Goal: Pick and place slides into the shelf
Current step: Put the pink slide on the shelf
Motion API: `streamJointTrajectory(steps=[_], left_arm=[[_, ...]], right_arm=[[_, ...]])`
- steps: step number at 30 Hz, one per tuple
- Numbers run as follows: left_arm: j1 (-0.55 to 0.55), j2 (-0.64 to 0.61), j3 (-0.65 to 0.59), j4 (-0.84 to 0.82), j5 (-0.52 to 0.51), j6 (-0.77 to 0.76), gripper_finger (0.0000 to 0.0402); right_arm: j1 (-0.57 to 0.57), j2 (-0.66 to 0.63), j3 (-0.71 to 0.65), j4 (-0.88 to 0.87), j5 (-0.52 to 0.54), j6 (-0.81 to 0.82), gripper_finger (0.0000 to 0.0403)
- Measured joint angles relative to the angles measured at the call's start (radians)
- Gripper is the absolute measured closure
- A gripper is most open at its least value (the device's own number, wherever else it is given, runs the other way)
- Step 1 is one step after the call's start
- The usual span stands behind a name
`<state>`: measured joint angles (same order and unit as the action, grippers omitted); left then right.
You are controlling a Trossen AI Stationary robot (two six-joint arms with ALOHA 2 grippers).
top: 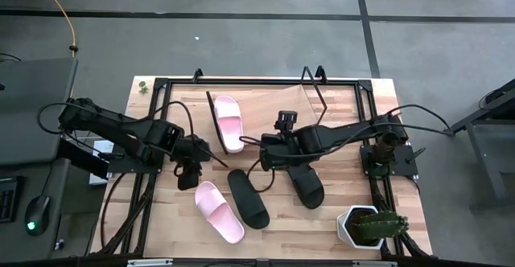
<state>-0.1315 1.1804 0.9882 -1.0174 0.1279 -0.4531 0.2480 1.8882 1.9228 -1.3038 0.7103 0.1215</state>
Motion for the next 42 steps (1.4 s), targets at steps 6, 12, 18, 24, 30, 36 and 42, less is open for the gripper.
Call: streamJointTrajectory(steps=[6, 12, 18, 24, 30, 36, 42], left_arm=[[-0.001, 0.0, -0.105, 0.133, 0.109, -0.036, 0.0318], [-0.001, 0.0, -0.222, 0.301, 0.208, -0.055, 0.0318], [-0.001, 0.0, -0.324, 0.512, 0.332, -0.104, 0.0318], [-0.034, 0.0, -0.376, 0.627, 0.358, -0.135, 0.0318], [-0.096, 0.0, -0.382, 0.649, 0.316, -0.166, 0.0318], [-0.118, 0.0, -0.382, 0.651, 0.276, -0.185, 0.0318], [-0.117, 0.011, -0.382, 0.651, 0.258, -0.25, 0.0317]], right_arm=[[0.054, 0.001, 0.0, -0.001, -0.034, 0.056, 0.0174], [0.103, 0.001, 0.0, -0.001, -0.027, 0.081, 0.0174], [0.119, 0.001, 0.0, -0.001, -0.026, 0.088, 0.0174], [0.12, 0.001, 0.0, 0.006, -0.025, 0.104, 0.0174], [0.12, 0.001, 0.0, 0.007, -0.03, 0.106, 0.0174], [0.12, 0.001, 0.0, 0.037, -0.038, 0.108, 0.0174], [0.128, 0.001, 0.0, 0.077, -0.076, 0.109, 0.0174]])
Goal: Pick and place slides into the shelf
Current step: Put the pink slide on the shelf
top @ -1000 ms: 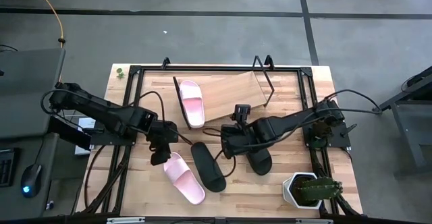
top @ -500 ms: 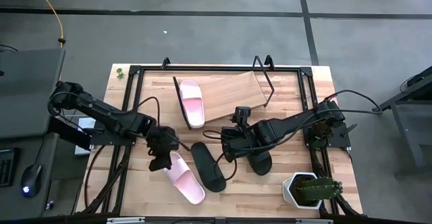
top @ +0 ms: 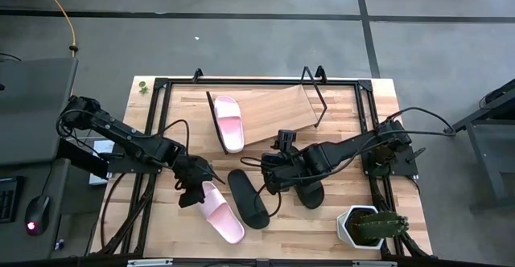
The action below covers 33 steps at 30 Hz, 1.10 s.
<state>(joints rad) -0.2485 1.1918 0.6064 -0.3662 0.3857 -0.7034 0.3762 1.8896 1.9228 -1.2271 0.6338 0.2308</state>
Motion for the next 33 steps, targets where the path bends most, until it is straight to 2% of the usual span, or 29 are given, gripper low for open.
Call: streamJointTrajectory(steps=[4, 12, 17, 22, 28, 33], left_arm=[[-0.001, 0.032, 0.0, 0.002, -0.026, -0.026, 0.0294], [0.0, 0.122, 0.0, 0.037, -0.056, -0.035, 0.0196], [0.0, 0.122, 0.0, 0.026, -0.096, -0.035, 0.0156], [0.0, 0.12, 0.0, 0.026, -0.13, -0.028, 0.0143], [-0.001, 0.12, 0.0, 0.042, -0.073, -0.013, 0.0142], [0.0, 0.141, 0.0, 0.119, -0.066, -0.009, 0.0142]], right_arm=[[0.013, 0.0, 0.0, 0.0, 0.001, -0.002, 0.0174], [0.038, 0.0, 0.0, 0.004, 0.001, 0.004, 0.0174], [0.053, 0.0, 0.0, 0.016, 0.001, 0.005, 0.0174], [0.057, 0.0, 0.0, 0.028, 0.009, 0.008, 0.0174], [0.057, 0.0, 0.0, 0.03, 0.01, 0.008, 0.0174], [0.057, 0.0, 0.0, 0.049, 0.01, 0.008, 0.0174]])
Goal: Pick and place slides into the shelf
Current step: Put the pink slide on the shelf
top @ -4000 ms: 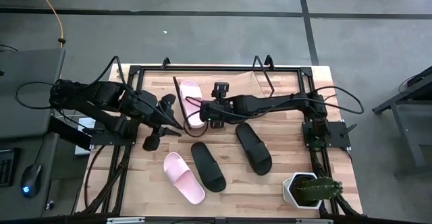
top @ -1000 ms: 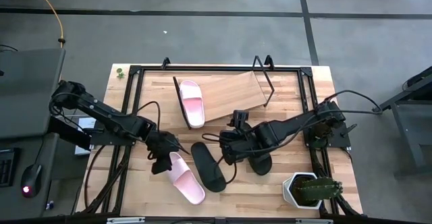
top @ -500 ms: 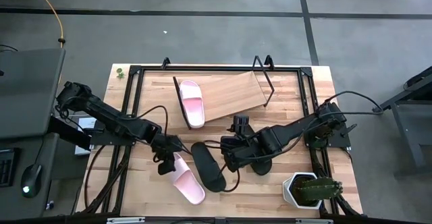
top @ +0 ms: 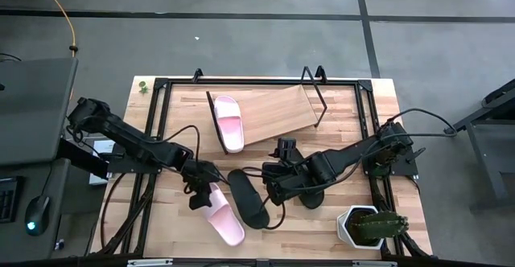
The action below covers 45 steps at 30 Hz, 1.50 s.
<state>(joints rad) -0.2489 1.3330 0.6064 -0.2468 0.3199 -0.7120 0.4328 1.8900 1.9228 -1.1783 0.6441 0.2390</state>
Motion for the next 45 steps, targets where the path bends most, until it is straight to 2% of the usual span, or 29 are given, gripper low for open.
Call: streamJointTrajectory(steps=[12, 21, 25, 36, 38, 42, 45], left_arm=[[0.001, 0.152, 0.001, 0.109, 0.062, 0.005, 0.0142], [0.0, 0.153, 0.0, 0.148, 0.092, 0.025, 0.0151], [0.0, 0.153, 0.0, 0.149, 0.104, 0.031, 0.0194], [0.0, 0.153, 0.0, 0.15, 0.118, 0.036, 0.0387], [0.0, 0.153, 0.0, 0.15, 0.118, 0.035, 0.0391], [0.0, 0.153, 0.0, 0.15, 0.127, 0.032, 0.0373], [0.0, 0.153, 0.0, 0.149, 0.14, 0.027, 0.0379]], right_arm=[[0.0, 0.0, 0.0, 0.014, -0.001, -0.003, 0.0174], [0.0, 0.0, 0.0, 0.015, -0.001, -0.003, 0.0174], [0.0, 0.0, 0.0, 0.015, -0.001, -0.003, 0.0174], [0.0, 0.0, 0.0, 0.016, -0.001, -0.003, 0.0174], [0.0, 0.0, 0.0, 0.016, -0.001, -0.003, 0.0174], [0.0, 0.0, 0.0, 0.016, -0.001, -0.011, 0.0174], [0.0, 0.0, 0.0, 0.017, 0.0, -0.011, 0.0174]])
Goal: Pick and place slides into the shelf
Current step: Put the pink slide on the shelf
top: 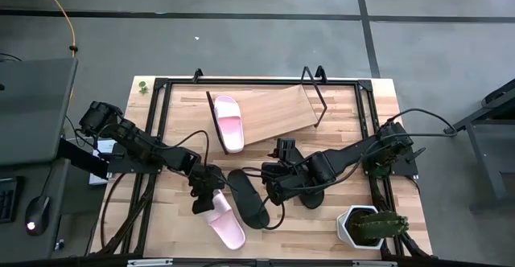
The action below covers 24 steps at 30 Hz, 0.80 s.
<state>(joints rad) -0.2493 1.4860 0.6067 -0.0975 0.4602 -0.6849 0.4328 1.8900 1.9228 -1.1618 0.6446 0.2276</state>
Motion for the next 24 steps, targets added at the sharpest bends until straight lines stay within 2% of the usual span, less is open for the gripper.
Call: streamJointTrajectory(steps=[4, 11, 19, 24], left_arm=[[0.0, 0.0, 0.0, 0.0, 0.025, -0.002, 0.0396], [0.0, -0.018, 0.001, -0.002, 0.032, -0.012, 0.0389], [-0.003, -0.142, 0.002, -0.004, 0.05, -0.038, 0.0391], [-0.003, -0.236, 0.002, -0.012, 0.041, -0.055, 0.0398]], right_arm=[[0.0, 0.0, 0.0, 0.0, 0.008, 0.0, 0.0174], [0.0, 0.0, 0.0, 0.0, 0.009, 0.002, 0.0174], [0.011, 0.004, 0.0, 0.006, 0.014, 0.003, 0.0174], [0.049, 0.004, 0.0, 0.033, 0.078, -0.028, 0.0174]])
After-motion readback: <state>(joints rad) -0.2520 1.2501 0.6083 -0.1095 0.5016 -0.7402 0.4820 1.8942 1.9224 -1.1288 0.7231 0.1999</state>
